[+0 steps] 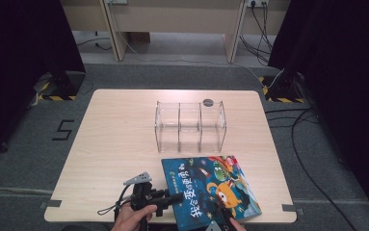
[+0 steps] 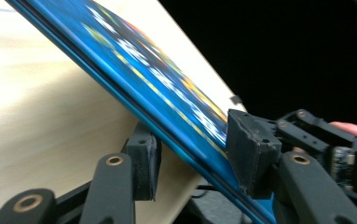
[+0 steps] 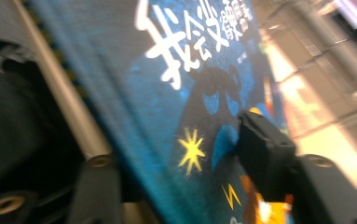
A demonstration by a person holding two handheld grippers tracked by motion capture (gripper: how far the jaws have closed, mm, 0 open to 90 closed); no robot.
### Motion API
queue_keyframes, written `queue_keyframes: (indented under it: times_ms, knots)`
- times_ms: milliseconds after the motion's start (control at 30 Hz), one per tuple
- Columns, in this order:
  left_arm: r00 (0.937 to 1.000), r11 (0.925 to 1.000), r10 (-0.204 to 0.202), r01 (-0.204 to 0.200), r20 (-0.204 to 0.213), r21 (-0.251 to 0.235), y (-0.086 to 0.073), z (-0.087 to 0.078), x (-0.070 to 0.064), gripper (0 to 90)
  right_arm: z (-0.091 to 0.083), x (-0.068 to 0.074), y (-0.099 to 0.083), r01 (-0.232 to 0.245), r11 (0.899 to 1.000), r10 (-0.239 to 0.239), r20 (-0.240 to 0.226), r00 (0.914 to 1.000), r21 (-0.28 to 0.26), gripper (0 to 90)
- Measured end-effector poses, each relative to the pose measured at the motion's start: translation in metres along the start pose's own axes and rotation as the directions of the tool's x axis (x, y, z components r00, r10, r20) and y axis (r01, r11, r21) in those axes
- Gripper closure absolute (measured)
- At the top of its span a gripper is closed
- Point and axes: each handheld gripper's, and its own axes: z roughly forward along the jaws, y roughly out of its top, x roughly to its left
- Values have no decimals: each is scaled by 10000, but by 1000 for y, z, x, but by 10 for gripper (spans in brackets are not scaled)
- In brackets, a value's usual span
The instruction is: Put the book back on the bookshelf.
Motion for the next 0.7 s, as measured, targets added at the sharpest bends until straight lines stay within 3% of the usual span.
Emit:
queue_keyframes:
  times_ms: [33,67,200,233,267,333,433,467,600,667,700]
  knots:
    - [9997,9997,244,-244,51,15,1,0,-3,521,-1,-1,0,-181,9998,181,87,9998,-53,535]
    - [9997,9997,244,-244,51,15,1,0,-3,500,-3,-3,0,-275,9995,277,167,9995,-157,550]
    - [9978,9997,-229,232,615,-45,3,-3,-5,424,-11,-11,0,-763,9946,798,488,9956,-705,599]
    - [9928,9975,-706,710,966,-8,3,-5,-3,387,-15,-18,-1,-1303,9855,1364,510,9893,-1083,613]
    - [9928,9975,-706,710,966,-8,3,-5,-3,381,-15,-18,-1,-1303,9855,1364,510,9893,-1083,613]
    - [9891,9964,-833,844,1211,-46,4,-6,-3,370,-19,-24,-2,-1721,9761,1798,484,9825,-1327,619]
    - [9904,9974,-702,712,1195,-47,6,-7,-2,334,-20,-26,-3,-1898,9711,1982,458,9791,-1445,618]
    - [9911,9967,-740,773,1104,-263,8,-10,1,323,-20,-28,-3,-2016,9682,2099,420,9768,-1482,616]
    - [9926,9942,-614,701,1051,-810,13,-19,7,315,-23,-34,-5,-2769,9455,2829,113,9591,-1715,603]
    - [9949,9934,-490,577,879,-994,15,-22,8,334,-24,-35,-6,-2904,9402,2966,91,9549,-1778,603]
    - [9973,9904,-383,462,621,-1304,17,-28,11,332,-26,-38,-7,-3151,9301,3221,69,9467,-1887,603]
